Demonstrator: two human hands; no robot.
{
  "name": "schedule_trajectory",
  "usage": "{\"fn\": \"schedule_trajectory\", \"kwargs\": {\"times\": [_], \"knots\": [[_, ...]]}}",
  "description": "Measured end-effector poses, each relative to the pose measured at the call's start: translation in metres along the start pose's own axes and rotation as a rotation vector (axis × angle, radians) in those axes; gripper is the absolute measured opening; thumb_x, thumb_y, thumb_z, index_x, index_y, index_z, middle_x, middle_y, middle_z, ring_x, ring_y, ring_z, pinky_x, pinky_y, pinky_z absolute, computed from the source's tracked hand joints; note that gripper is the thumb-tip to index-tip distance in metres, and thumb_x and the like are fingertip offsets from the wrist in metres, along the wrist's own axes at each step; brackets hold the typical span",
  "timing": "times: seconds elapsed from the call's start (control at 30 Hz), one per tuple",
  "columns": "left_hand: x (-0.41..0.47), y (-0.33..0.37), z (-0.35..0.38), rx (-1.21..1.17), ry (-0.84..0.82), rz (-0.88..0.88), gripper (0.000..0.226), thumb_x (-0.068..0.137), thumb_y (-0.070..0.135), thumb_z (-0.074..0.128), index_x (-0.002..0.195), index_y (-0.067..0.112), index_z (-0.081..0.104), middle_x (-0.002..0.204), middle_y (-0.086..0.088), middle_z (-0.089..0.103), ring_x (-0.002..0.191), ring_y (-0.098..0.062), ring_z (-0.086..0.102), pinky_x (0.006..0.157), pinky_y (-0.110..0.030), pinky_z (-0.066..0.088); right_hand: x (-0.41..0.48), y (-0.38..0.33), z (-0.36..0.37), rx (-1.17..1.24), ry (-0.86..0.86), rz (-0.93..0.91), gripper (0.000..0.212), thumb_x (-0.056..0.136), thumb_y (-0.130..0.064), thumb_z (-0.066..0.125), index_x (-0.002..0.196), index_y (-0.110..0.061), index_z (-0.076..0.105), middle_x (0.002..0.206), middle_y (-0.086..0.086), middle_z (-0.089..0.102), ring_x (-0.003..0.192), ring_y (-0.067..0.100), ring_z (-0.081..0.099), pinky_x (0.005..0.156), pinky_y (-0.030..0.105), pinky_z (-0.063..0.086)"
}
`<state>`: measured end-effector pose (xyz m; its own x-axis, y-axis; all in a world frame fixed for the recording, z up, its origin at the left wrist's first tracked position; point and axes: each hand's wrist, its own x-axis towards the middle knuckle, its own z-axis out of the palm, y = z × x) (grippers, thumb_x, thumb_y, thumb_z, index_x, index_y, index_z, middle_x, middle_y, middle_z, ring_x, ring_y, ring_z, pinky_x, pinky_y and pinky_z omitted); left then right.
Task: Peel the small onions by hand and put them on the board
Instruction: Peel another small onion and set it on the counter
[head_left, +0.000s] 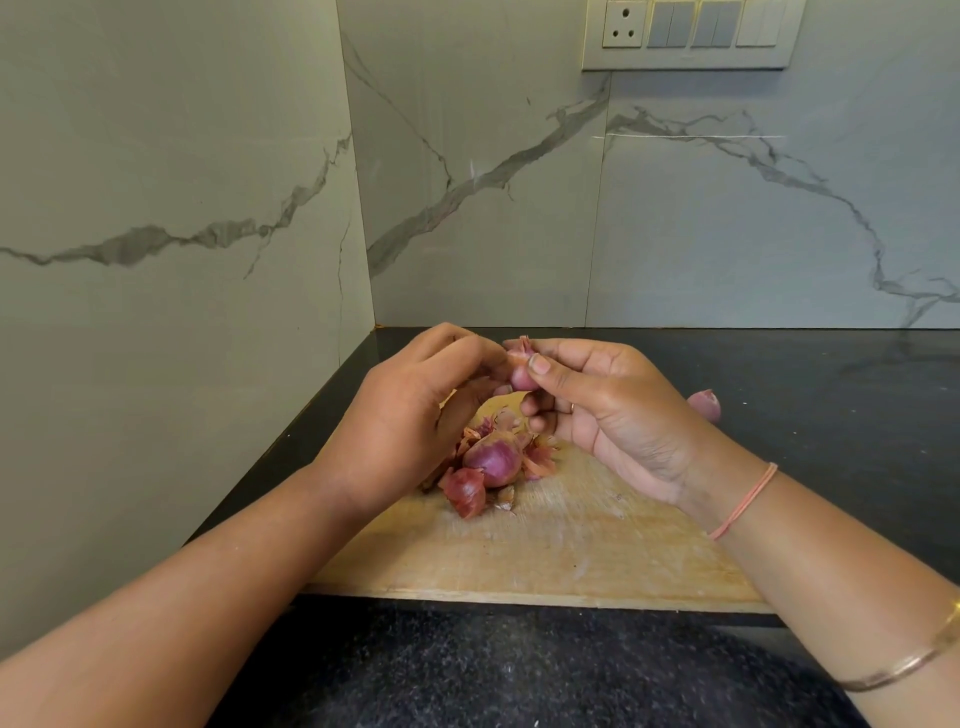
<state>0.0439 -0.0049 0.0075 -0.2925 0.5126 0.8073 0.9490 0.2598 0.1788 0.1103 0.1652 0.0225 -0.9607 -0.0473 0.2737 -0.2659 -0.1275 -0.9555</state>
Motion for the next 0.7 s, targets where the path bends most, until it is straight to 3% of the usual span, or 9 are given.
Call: {"fn": "schedule_trajectory", "kwargs": {"times": [0.17, 0.33, 0.5, 0.7], "knots": [[-0.0005, -0.0004, -0.0001, 0.039, -0.041, -0.002, 0.024, 0.090, 0.033, 0.045, 0.113, 0.031, 0.051, 0.105, 0.016, 0.053, 0.095, -0.002, 0.056, 0.077, -0.026, 0.052, -0.0009, 0.0006, 0.0001, -0.049, 0.011, 0.002, 0.025, 0.091, -0.007, 0.055, 0.113, -0.002, 0.063, 0.080, 0.002, 0.068, 0.068, 0.010, 0.058, 0.062, 0.020, 0.050], [-0.0008, -0.0012, 0.0003, 0.071, 0.001, 0.010, 0.017, 0.092, 0.029, 0.047, 0.104, 0.026, 0.058, 0.099, 0.014, 0.057, 0.090, -0.002, 0.057, 0.070, -0.027, 0.052, -0.0010, 0.0010, 0.0007, -0.045, 0.026, -0.004, 0.018, 0.091, -0.007, 0.054, 0.104, -0.007, 0.066, 0.072, -0.002, 0.067, 0.065, 0.010, 0.058, 0.060, 0.020, 0.050], [0.0005, 0.0012, -0.0011, 0.005, -0.007, -0.009, 0.025, 0.090, 0.033, 0.050, 0.113, 0.027, 0.055, 0.103, 0.015, 0.058, 0.094, -0.001, 0.059, 0.078, -0.023, 0.053, -0.0011, 0.0010, 0.0000, -0.050, -0.005, 0.002, 0.019, 0.090, -0.011, 0.055, 0.104, -0.006, 0.066, 0.079, 0.000, 0.069, 0.068, 0.010, 0.058, 0.062, 0.020, 0.050], [0.0004, 0.0005, -0.0018, 0.017, 0.026, -0.012, 0.022, 0.089, 0.032, 0.052, 0.098, 0.016, 0.065, 0.094, 0.012, 0.060, 0.088, -0.005, 0.058, 0.072, -0.027, 0.052, -0.0005, 0.0013, -0.0011, 0.005, -0.009, 0.009, 0.019, 0.087, -0.012, 0.056, 0.101, -0.007, 0.067, 0.077, 0.002, 0.068, 0.066, 0.011, 0.058, 0.060, 0.021, 0.051]]}}
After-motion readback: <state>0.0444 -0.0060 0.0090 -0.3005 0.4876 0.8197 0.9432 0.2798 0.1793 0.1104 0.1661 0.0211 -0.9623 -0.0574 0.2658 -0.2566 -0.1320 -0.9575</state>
